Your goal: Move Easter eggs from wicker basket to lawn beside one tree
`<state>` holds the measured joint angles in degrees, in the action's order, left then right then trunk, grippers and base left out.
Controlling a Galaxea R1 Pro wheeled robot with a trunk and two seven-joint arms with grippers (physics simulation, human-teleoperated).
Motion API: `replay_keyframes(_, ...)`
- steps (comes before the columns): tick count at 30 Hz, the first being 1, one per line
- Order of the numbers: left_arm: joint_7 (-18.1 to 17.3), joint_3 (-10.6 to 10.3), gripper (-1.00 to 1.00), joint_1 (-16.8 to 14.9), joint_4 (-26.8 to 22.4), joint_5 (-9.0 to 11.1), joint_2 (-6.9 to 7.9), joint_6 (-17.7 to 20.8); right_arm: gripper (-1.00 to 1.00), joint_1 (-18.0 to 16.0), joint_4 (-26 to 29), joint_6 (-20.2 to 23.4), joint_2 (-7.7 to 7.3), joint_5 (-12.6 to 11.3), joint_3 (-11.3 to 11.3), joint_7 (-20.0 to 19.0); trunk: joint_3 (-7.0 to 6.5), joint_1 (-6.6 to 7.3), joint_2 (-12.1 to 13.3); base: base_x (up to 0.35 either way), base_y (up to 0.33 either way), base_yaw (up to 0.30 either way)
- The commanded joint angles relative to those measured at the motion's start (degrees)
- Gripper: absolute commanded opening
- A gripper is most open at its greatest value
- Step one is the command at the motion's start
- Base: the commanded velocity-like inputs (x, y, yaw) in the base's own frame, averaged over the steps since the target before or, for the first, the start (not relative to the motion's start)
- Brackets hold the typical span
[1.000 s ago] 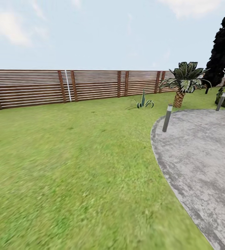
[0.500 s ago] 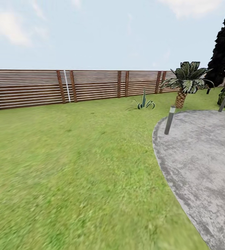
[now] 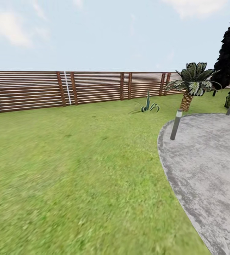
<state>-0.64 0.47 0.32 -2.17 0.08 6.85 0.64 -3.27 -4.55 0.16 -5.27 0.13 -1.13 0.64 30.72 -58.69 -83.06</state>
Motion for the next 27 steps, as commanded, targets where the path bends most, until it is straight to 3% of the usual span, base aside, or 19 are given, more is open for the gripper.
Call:
replay_keyframes(1,-0.1,0.1,1.0,0.0,-0.1,0.0,0.01,0.1,1.0,-0.1,-0.1,0.0,0.0,0.0,-0.1,0.1,0.04,-0.03,0.0,0.331,0.0,0.0)
replay_keyframes(9,0.0,0.1,1.0,0.0,-0.1,0.0,0.01,0.0,1.0,-0.1,-0.1,0.0,0.0,0.0,-0.1,0.1,0.04,-0.03,0.0,0.321,0.0,0.0)
replay_keyframes(20,-0.1,0.0,1.0,0.0,-0.1,0.0,0.01,0.0,1.0,-0.1,-0.1,0.0,0.05,-0.2,0.0,0.1,0.04,-0.03,0.0,0.05,0.005,0.0)
replay_keyframes(27,-0.2,0.0,1.0,0.0,-0.1,0.0,0.01,0.2,1.0,-0.1,-0.1,-0.1,0.08,-0.1,-0.1,0.1,0.04,-0.03,0.0,0.261,0.084,0.0)
